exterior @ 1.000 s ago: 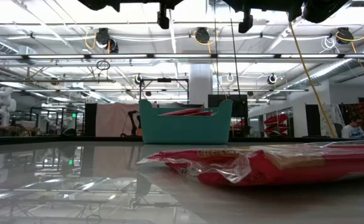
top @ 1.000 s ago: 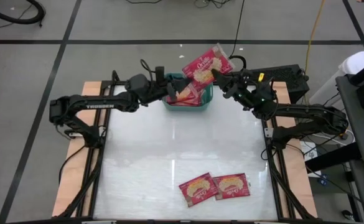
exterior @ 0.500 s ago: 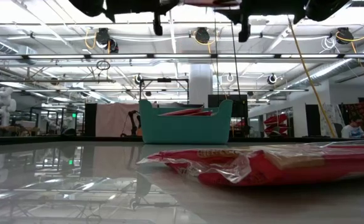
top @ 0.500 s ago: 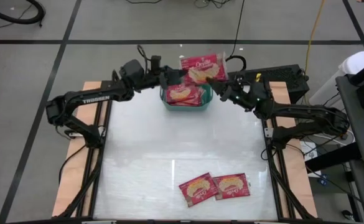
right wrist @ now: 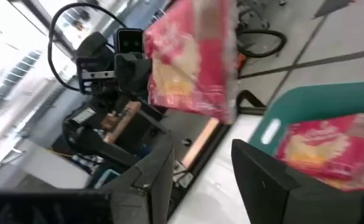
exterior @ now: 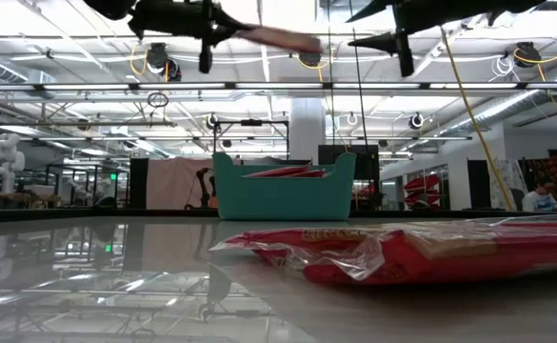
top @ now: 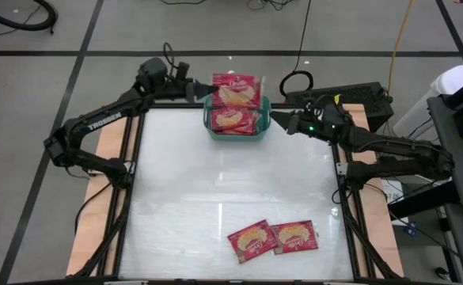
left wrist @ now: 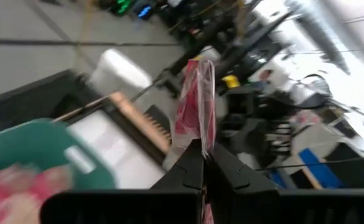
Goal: Sort popcorn bags into baskets
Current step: Put the red popcorn pack into the green bin
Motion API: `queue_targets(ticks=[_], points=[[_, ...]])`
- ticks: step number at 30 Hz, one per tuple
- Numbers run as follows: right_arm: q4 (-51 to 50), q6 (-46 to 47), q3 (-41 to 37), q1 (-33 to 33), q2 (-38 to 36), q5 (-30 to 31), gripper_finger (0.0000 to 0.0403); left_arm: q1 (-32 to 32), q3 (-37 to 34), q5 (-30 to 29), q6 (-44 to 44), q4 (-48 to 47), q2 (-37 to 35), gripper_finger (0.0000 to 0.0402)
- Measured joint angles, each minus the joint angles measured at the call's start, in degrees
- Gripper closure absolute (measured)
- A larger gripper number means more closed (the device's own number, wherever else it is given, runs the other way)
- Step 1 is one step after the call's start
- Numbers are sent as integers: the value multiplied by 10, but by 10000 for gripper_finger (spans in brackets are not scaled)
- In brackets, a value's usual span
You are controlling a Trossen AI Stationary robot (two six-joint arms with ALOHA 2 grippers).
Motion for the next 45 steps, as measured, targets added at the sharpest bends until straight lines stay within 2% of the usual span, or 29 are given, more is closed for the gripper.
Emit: queue_targets(ticks=[6,10,19,30,34,41,45], points=[[-22,-15,0,-24,-16,11,248,26,0,0,37,-119,-5,397],[-22,-29,0,-44,-16,7,248,30,-1,-21,52,-150,3,392],[-41,-47,0,-98,-15,-51,248,43,-46,-98,32,-145,22,395],[-64,-62,0,-155,-12,-123,248,35,-81,-81,-25,-22,80,396],[-76,-62,0,-169,-12,-129,248,30,-81,-80,-36,-21,110,386],[-74,-61,0,-186,-12,-171,248,23,-82,-81,-29,-23,147,396],[-74,-61,0,-187,-12,-193,248,16,-82,-98,-16,-26,148,370]])
